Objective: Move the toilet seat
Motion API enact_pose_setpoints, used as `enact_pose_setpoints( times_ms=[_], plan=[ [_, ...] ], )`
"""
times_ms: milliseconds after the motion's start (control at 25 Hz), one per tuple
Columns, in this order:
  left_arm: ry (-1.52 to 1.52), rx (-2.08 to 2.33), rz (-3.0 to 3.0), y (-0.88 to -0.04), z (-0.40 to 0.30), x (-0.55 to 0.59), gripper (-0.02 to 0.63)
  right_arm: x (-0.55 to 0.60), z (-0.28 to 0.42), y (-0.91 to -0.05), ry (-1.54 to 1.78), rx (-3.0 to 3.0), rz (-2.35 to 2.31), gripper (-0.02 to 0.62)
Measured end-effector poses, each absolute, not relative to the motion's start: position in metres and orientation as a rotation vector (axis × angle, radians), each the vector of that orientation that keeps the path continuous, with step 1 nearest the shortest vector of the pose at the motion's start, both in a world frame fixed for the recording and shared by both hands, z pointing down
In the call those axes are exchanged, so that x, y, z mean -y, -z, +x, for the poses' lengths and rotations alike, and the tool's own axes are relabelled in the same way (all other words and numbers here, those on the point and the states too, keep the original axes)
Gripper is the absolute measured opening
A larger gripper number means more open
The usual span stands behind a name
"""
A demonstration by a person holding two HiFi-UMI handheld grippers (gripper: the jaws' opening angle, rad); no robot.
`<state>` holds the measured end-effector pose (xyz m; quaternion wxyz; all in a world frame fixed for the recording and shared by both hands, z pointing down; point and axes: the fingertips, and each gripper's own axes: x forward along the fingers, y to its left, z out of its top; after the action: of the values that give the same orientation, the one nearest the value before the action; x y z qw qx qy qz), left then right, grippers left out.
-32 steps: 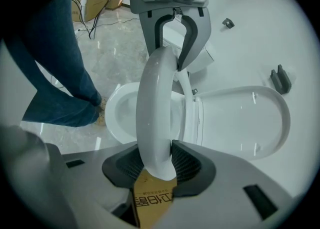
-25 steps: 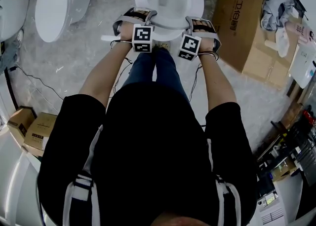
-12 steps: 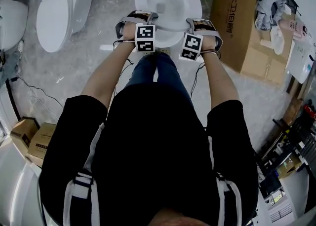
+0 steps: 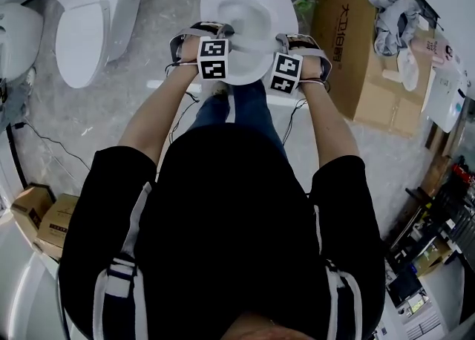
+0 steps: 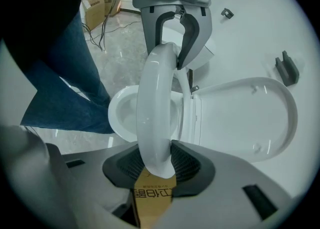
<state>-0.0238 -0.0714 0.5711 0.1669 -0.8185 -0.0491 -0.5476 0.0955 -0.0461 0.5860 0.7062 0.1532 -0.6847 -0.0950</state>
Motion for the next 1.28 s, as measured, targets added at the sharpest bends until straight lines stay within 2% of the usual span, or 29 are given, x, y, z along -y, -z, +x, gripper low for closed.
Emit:
enact_pose_setpoints(
  times_ms=[1280],
  plan=[
    [1.501, 0.025, -2.449, -0.499, -0.002, 0.166, 0.127, 0.135, 0.108, -0.504, 0.135, 1.790, 0.345, 0.122]
  ],
)
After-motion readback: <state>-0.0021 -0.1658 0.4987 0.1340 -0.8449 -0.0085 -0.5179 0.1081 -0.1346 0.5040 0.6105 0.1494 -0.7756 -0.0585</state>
